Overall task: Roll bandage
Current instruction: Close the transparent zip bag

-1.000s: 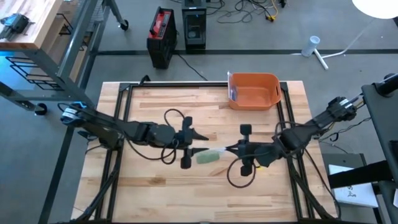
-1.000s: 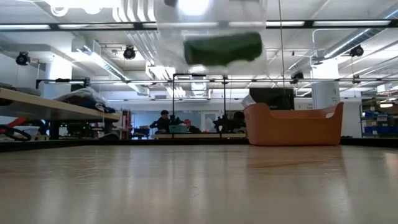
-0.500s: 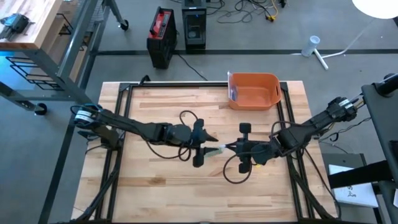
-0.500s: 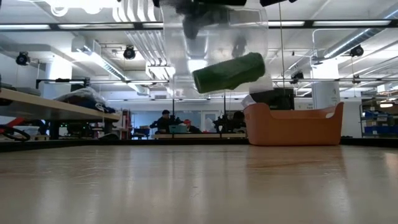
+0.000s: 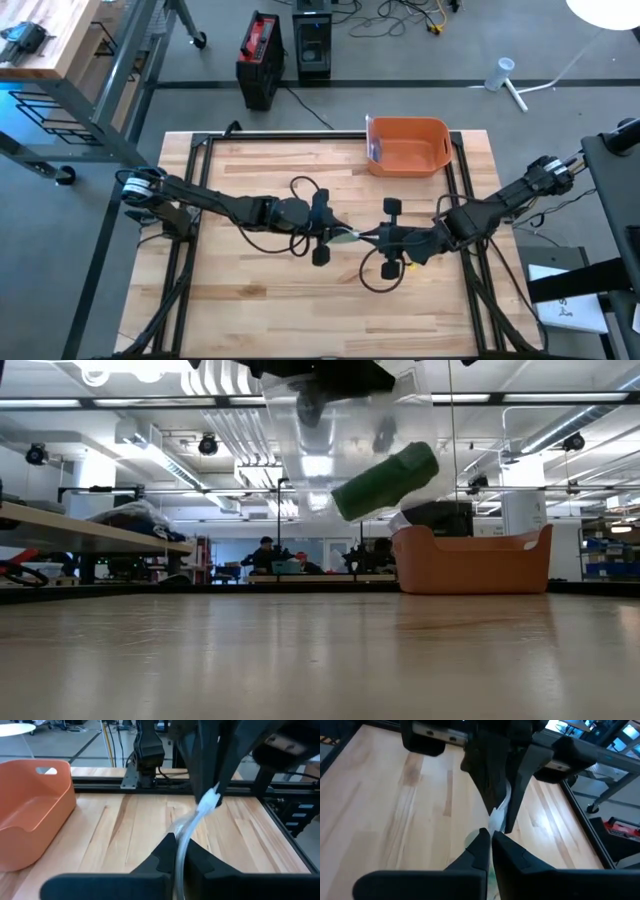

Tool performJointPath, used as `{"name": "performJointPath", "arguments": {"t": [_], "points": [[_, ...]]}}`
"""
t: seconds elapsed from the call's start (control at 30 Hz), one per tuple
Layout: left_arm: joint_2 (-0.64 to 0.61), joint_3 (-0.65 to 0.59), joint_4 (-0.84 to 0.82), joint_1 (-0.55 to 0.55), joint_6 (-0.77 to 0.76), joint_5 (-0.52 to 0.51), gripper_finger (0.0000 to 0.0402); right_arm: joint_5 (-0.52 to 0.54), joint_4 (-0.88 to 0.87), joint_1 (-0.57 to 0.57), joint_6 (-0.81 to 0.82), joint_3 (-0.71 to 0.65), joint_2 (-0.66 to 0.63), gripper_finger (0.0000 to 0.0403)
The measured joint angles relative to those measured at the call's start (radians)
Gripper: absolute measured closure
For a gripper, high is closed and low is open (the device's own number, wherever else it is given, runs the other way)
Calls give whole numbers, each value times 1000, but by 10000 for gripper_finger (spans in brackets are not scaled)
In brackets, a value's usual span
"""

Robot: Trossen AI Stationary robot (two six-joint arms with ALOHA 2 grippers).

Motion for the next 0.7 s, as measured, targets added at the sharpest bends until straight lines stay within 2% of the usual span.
{"name": "performJointPath", "arguments": {"t": [0.4,0.57,0.7], "points": [[0,0,-14,-3,-1,3,401,6,3,2,-20,11,-1,353],[0,0,-4,-6,-1,54,401,39,9,-3,-19,11,-1,362],[0,0,-1,-11,7,57,401,43,13,-13,-20,8,-1,380]]}}
